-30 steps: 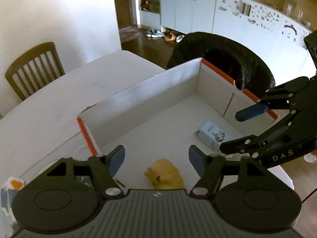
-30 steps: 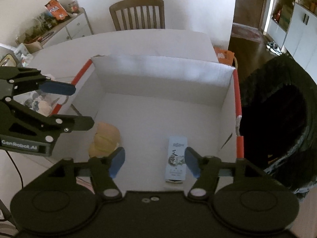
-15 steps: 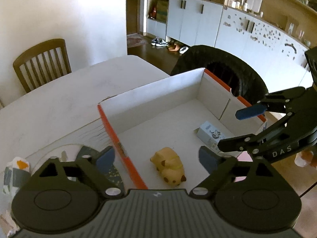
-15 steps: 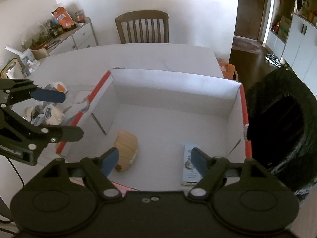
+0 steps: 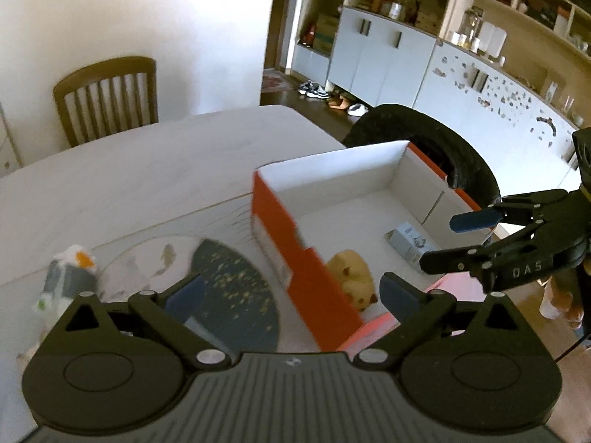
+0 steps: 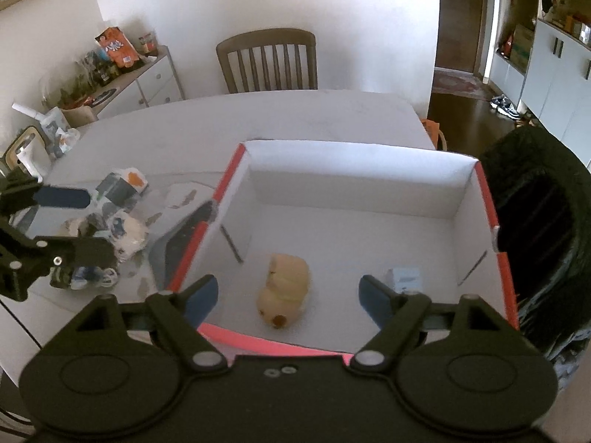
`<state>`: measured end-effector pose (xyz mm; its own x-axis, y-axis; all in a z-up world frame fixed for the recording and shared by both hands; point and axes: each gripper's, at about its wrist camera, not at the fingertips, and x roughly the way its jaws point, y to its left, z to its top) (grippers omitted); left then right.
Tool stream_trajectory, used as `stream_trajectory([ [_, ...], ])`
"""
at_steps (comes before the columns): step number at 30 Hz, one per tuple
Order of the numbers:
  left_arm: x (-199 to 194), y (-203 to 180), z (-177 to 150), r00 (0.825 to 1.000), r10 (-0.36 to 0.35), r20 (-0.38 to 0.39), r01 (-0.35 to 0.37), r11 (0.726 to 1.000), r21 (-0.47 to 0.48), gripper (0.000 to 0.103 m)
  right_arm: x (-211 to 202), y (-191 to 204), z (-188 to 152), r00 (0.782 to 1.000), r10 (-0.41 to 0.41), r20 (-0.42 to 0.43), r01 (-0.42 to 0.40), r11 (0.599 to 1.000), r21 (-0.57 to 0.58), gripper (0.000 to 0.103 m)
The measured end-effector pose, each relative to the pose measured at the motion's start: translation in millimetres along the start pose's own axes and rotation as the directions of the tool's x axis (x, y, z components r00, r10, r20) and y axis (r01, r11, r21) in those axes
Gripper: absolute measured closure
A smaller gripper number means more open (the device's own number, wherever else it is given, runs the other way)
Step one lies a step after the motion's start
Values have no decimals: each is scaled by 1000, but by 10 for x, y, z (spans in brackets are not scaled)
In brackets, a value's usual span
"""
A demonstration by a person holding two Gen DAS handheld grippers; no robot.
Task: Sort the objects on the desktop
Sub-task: 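Move both grippers back over the pile of snacks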
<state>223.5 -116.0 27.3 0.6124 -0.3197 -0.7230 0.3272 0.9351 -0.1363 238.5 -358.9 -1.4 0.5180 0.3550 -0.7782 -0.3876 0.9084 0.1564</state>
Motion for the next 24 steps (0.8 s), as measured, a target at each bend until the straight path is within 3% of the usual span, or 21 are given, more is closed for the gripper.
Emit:
stream_trajectory([
  [24,-697,1178,-882,990,142,5,-142,989,-36,2,308,1450,78,999,45,-8,-45,998,-37,19],
])
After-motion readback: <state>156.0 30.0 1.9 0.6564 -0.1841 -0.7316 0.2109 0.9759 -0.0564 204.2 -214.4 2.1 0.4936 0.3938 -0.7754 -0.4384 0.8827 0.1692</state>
